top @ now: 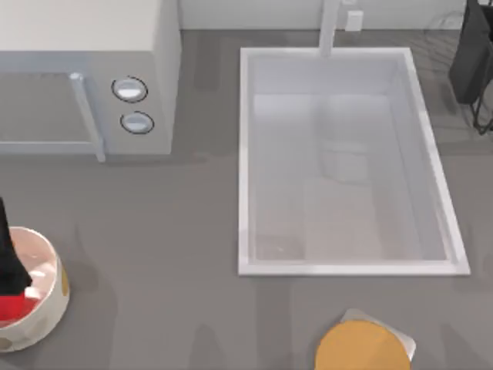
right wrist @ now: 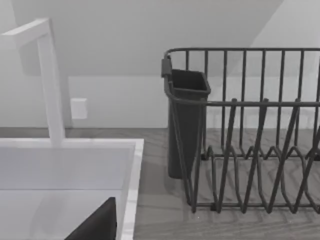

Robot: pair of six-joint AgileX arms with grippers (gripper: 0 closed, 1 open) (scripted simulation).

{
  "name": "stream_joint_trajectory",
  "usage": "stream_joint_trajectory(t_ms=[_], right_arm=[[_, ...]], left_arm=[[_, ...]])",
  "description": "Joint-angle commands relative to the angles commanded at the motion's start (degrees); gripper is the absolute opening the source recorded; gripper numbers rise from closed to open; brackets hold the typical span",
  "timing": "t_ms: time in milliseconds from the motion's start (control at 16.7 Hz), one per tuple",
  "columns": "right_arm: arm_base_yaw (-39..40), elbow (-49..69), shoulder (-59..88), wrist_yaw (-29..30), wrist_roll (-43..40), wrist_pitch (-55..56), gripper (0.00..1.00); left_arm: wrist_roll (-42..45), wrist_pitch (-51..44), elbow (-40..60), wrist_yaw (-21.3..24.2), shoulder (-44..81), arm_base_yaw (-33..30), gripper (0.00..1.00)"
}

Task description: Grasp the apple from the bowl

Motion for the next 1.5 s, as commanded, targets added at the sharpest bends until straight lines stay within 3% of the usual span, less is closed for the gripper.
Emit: stream_joint_trajectory(t_ms=[420,1200,1500], right_arm=[[0.0,0.0,0.0,0.0,0.0,0.0,1.00],[0.0,0.0,0.0,0.0,0.0,0.0,1.00],[0.0,0.0,0.0,0.0,0.0,0.0,1.00]], left_arm=[[0.5,-7.9,7.5,0.0,9.3,0.3,1.00],[3.0,-51.1,48.6,0.0,72.4,2.1,1.00],[3.6,-60.4,57.4,0.0,85.9,2.5,1.00]])
